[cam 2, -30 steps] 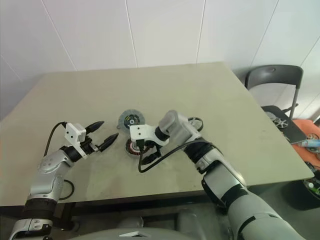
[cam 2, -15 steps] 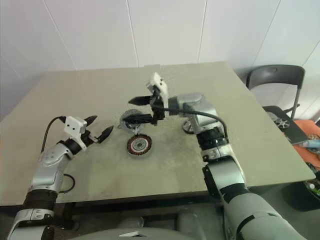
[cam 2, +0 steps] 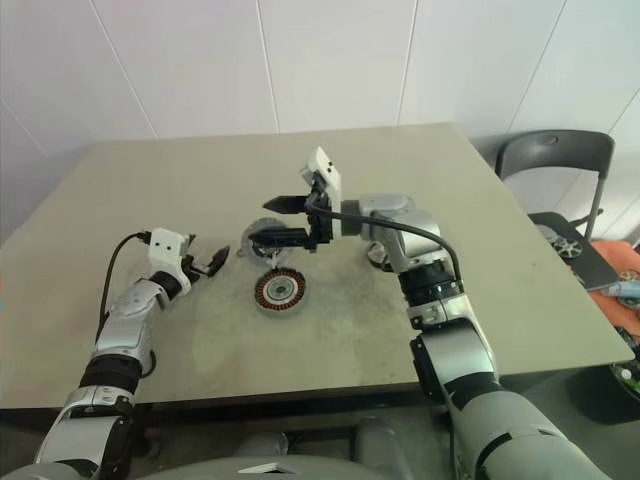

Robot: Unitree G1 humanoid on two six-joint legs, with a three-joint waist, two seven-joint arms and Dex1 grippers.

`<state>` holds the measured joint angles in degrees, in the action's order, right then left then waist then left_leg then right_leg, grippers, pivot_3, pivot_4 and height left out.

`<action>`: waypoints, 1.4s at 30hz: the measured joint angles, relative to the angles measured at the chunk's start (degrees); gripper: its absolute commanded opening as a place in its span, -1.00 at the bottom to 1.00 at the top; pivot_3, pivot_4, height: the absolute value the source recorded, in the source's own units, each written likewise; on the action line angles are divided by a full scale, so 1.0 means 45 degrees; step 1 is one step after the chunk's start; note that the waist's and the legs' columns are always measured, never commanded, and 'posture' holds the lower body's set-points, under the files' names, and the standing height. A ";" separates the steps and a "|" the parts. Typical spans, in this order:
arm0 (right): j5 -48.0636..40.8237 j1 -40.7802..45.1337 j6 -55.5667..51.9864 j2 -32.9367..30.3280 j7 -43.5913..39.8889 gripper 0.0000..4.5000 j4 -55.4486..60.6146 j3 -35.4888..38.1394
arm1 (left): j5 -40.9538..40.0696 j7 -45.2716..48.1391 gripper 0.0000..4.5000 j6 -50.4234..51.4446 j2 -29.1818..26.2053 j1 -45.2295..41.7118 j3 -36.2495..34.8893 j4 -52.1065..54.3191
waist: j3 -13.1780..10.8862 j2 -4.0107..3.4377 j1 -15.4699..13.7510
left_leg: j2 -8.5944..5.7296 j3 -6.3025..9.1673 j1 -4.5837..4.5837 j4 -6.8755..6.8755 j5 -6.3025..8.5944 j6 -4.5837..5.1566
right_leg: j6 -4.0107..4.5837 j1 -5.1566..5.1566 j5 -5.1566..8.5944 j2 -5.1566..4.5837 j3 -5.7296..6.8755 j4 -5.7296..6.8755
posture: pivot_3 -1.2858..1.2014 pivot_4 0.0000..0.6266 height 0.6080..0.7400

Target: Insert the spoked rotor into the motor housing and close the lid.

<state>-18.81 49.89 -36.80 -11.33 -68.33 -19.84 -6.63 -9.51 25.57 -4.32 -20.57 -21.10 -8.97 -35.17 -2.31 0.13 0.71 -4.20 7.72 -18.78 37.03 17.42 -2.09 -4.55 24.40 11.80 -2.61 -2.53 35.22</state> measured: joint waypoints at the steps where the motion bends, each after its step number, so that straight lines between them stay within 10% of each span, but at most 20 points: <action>1: 0.0001 0.0000 0.0018 0.0000 0.0027 0.98 0.0000 -0.0040 | -0.0147 -0.0105 1.00 0.0150 0.0126 -0.0013 -0.0182 -0.0096 | 0.0000 0.0000 -0.0001 | 0.0000 0.0000 -0.0001 0.0000 0.0000 0.0000 | 0.0000 0.0000 0.0000 -0.0001 0.0000 0.0000 | 0.03 -1.00 1.00; 42: -0.0010 -0.0502 0.0487 -0.0252 0.0802 0.98 0.0287 -0.0825 | 0.0045 0.0993 1.00 0.2568 0.1104 -0.0951 0.0946 0.0055 | 0.0002 0.0004 -0.0006 | -0.0008 0.0002 -0.0014 0.0012 -0.0001 0.0000 | -0.0001 0.0002 -0.0001 -0.0004 0.0003 -0.0003 | 0.03 -1.00 1.00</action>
<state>-18.85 47.64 -34.61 -12.46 -64.73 -18.55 -10.34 -9.31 30.04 7.24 -15.60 -25.38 -4.71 -34.92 -2.30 0.15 0.69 -4.24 7.73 -18.85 37.08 17.42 -2.09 -4.55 24.41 11.79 -2.63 -2.52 35.21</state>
